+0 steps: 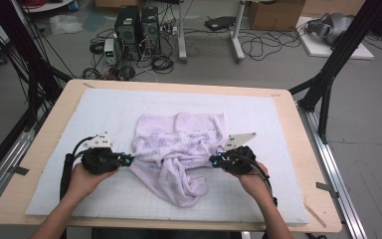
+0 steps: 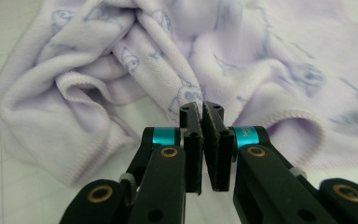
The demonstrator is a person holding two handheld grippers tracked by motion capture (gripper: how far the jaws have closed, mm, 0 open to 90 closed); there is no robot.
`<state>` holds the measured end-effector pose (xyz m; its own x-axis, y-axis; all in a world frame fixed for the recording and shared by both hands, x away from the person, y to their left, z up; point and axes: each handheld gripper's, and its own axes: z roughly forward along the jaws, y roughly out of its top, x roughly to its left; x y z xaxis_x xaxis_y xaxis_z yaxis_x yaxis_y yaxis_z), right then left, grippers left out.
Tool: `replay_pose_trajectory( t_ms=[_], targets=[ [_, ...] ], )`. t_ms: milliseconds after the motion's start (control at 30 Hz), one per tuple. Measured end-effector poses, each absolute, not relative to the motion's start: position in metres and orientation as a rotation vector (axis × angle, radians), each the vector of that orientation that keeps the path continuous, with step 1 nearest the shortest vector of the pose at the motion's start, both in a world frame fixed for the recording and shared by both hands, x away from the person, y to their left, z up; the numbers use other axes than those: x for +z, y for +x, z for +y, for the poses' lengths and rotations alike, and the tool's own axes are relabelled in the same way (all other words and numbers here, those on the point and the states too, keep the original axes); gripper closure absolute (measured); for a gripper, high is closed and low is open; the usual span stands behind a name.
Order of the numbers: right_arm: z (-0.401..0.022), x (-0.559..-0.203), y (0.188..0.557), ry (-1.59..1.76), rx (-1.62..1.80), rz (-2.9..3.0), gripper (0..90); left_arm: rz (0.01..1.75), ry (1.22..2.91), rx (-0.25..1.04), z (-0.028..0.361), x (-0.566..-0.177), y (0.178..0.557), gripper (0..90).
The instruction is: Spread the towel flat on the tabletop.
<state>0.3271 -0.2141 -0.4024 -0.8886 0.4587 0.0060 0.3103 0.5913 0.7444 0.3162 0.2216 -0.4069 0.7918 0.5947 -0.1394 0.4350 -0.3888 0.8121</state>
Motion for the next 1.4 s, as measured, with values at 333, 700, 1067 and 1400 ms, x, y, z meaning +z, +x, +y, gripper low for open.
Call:
replay_pose_trajectory(
  t_ms=[333, 700, 1067, 1400],
  targets=[
    [-0.251, -0.398, 0.338, 0.770, 1.135, 2.562, 86.9, 0.889, 2.052, 0.306, 0.224, -0.411, 0.350, 86.8],
    [-0.252, -0.391, 0.332, 0.782, 1.207, 2.479, 69.0, 0.869, 1.992, 0.303, 0.233, -0.395, 0.336, 58.2],
    [-0.226, -0.386, 0.317, 0.683, 1.287, 2.506, 57.1, 0.772, 1.999, 0.290, 0.208, -0.395, 0.305, 46.5],
    [-0.189, -0.416, 0.336, 0.664, 1.171, 2.584, 50.3, 0.740, 2.116, 0.222, 0.151, -0.436, 0.309, 53.7]
  ],
)
